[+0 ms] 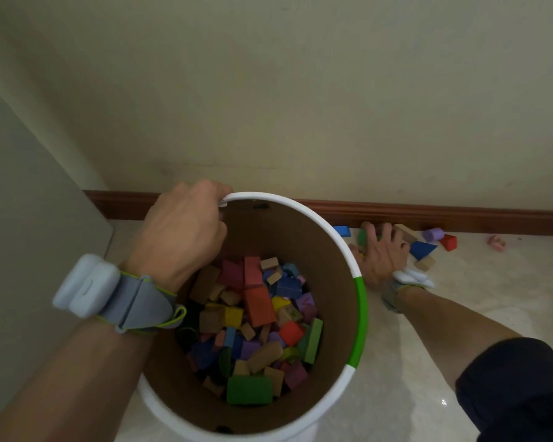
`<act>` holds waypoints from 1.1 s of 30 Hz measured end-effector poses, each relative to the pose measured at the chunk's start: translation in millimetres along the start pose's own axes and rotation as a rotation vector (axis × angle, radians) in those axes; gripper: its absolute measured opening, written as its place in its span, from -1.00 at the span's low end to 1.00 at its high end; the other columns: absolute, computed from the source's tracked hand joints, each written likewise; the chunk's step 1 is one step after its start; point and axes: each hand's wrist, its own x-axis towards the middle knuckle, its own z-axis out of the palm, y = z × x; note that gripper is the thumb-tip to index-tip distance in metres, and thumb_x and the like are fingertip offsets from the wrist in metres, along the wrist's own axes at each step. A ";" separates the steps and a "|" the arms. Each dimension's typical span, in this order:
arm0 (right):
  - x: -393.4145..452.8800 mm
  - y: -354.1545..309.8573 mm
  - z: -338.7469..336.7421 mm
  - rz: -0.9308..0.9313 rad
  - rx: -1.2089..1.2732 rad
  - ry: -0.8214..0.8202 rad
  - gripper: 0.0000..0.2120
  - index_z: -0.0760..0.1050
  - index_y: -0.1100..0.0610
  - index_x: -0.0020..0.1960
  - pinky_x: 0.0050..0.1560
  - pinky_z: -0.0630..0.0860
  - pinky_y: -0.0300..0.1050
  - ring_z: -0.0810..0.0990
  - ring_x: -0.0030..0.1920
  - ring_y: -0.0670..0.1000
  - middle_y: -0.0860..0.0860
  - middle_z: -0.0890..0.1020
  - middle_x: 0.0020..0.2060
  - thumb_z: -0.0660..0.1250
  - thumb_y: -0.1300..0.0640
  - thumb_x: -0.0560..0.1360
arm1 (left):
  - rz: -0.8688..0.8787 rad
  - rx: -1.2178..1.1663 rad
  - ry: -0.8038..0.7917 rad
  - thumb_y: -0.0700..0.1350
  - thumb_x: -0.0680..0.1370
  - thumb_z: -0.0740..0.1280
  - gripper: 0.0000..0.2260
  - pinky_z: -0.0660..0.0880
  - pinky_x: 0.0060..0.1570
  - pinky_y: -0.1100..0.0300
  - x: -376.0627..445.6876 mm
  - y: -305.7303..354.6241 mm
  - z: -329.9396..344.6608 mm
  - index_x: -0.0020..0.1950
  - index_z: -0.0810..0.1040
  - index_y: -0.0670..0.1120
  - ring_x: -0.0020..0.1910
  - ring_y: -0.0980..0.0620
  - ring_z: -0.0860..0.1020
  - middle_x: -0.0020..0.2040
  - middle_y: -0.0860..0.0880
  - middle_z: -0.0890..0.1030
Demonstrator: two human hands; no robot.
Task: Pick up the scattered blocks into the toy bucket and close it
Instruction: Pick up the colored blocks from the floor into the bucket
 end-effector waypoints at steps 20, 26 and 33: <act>-65.8 -28.5 -32.8 0.065 -0.028 -0.343 -0.71 0.22 -0.07 0.27 -0.29 0.37 0.00 0.36 0.07 0.20 0.13 0.32 0.16 0.20 -0.01 0.59 | -0.020 0.022 0.011 -0.11 0.46 0.27 -0.66 0.44 -0.01 -0.01 -0.8 -3.5 5.5 0.22 0.50 0.10 0.07 -0.27 0.51 0.09 -0.17 0.58; -98.3 -30.9 -48.9 0.049 -0.023 -0.337 -0.76 0.25 -0.01 0.18 -0.35 0.32 -0.04 0.39 -0.01 0.19 0.13 0.36 0.09 0.22 0.14 0.56 | -0.065 0.032 0.061 -0.11 0.46 0.29 -0.64 0.45 -0.03 -0.04 -8.4 -6.5 7.0 0.26 0.50 0.07 0.03 -0.31 0.51 0.07 -0.21 0.58; -109.8 -17.3 -66.3 0.116 0.168 -0.332 -0.84 0.39 0.06 0.19 -0.21 0.34 -0.04 0.37 0.01 0.19 0.12 0.35 0.08 0.18 0.06 0.63 | -0.119 0.045 0.101 -0.12 0.45 0.29 -0.65 0.46 -0.08 -0.04 -20.2 -7.8 4.5 0.23 0.52 0.06 -0.02 -0.33 0.53 0.02 -0.24 0.59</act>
